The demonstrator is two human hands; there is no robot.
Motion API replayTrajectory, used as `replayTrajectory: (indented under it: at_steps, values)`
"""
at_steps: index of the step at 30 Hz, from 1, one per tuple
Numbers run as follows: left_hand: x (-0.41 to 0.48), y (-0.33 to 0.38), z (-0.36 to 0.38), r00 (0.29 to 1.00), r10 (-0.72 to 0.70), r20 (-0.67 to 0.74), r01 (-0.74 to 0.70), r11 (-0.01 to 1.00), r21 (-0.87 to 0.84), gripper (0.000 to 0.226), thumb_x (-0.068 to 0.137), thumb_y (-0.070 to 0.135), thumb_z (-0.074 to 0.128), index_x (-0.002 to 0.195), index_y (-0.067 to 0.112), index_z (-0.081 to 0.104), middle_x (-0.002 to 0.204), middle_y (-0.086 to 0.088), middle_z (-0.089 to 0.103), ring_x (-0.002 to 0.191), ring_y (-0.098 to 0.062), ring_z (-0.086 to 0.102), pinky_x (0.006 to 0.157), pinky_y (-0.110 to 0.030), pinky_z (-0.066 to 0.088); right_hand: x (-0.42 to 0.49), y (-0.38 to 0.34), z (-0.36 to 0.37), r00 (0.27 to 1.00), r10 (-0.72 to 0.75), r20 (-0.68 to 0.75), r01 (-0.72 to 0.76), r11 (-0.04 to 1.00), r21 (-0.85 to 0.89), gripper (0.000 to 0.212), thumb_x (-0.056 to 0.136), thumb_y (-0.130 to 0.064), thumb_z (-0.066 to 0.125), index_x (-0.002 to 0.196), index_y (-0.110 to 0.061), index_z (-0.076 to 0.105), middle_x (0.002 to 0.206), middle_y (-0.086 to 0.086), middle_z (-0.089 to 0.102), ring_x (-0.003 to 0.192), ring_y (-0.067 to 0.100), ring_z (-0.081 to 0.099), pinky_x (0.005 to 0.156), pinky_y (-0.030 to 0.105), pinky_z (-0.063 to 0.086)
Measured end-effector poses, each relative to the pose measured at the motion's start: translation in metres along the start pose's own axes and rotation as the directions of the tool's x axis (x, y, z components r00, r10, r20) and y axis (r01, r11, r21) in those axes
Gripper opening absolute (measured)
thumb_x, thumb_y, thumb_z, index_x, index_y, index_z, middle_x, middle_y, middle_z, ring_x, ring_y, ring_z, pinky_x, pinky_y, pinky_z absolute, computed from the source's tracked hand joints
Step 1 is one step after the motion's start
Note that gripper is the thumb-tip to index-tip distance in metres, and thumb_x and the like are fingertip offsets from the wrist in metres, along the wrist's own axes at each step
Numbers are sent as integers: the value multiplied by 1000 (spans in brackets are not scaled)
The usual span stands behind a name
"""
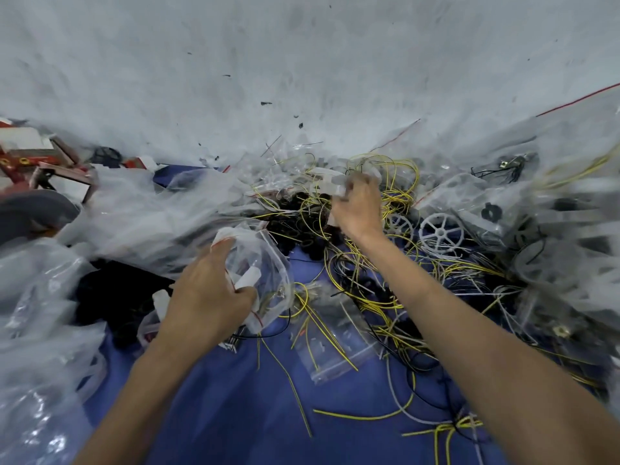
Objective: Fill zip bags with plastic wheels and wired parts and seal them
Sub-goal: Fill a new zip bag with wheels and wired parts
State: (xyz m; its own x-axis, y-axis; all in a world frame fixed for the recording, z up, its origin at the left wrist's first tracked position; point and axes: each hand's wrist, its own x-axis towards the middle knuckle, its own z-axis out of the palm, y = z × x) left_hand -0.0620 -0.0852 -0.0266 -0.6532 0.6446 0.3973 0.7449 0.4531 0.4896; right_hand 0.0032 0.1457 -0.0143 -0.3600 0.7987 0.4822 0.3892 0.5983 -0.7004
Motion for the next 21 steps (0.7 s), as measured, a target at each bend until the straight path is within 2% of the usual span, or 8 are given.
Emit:
replayTrajectory:
  at_steps: [3, 5, 7, 8, 11, 15, 18, 21]
  values:
    - [-1, 3, 1, 1000, 22, 13, -22, 1000, 16, 66, 74, 11, 70, 135, 8, 45, 132, -13, 53, 122, -31, 47, 95, -31, 34, -8, -34, -31, 988, 150, -45, -117, 897, 425, 37, 67, -6, 68, 91, -15, 41, 98, 6, 47, 84, 17, 48, 64, 18, 38]
    - [-3, 7, 1, 998, 58, 10, -58, 998, 11, 64, 71, 10, 72, 131, 7, 49, 127, -14, 56, 118, -32, 49, 89, -30, 34, -26, -56, -49, 979, 102, 175, -195, 701, 686, 44, 66, 5, 65, 94, -19, 40, 101, 8, 53, 89, 23, 57, 69, 30, 47]
    - [-5, 10, 0, 997, 80, 5, -80, 997, 8, 63, 68, 9, 74, 127, 8, 52, 118, -15, 59, 111, -33, 53, 81, -29, 34, -48, -67, -58, 864, -131, 487, -384, 454, 804, 53, 64, 16, 60, 100, -18, 42, 99, 14, 60, 80, 27, 64, 69, 34, 53]
    - [-5, 11, -1, 997, 82, 2, -82, 997, 9, 62, 67, 9, 74, 126, 8, 53, 117, -15, 60, 109, -34, 54, 78, -28, 33, -60, -71, -60, 747, -255, 614, -480, 433, 763, 52, 65, 17, 59, 103, -15, 44, 90, 14, 64, 70, 25, 66, 66, 34, 53]
    - [-4, 12, -3, 992, 124, 20, -123, 992, -14, 50, 66, 8, 75, 113, 8, 59, 111, -13, 61, 103, -33, 56, 65, -23, 25, -86, -75, -52, 454, -324, 830, -409, 752, 517, 29, 78, 16, 53, 99, -4, 55, 84, 20, 60, 66, 20, 62, 59, 25, 52]
    - [-6, 12, -12, 980, 181, 87, -177, 983, -52, 65, 63, 1, 76, 123, 11, 57, 100, 1, 59, 89, -23, 56, 68, -11, 31, -86, -68, -44, 414, -255, 874, -336, 850, 406, 27, 80, 18, 50, 99, 1, 59, 86, 18, 57, 68, 25, 52, 62, 35, 44]
    - [-4, 8, -21, 985, 134, 108, -128, 990, -61, 73, 63, -1, 74, 131, 13, 51, 72, 9, 50, 75, -25, 58, 62, -16, 35, -68, -52, -61, 372, -298, 879, -448, 772, 452, 60, 66, 17, 52, 124, 1, 49, 99, 23, 60, 54, 13, 59, 44, 20, 44]
    - [1, 1, -25, 991, 92, 99, -90, 996, -25, 71, 66, 4, 73, 132, 12, 48, 81, -6, 53, 89, -33, 59, 68, -26, 34, -45, -38, -68, 579, -193, 792, -570, 599, 563, 57, 74, 13, 53, 128, -4, 45, 114, 22, 60, 63, 9, 64, 44, 14, 44]
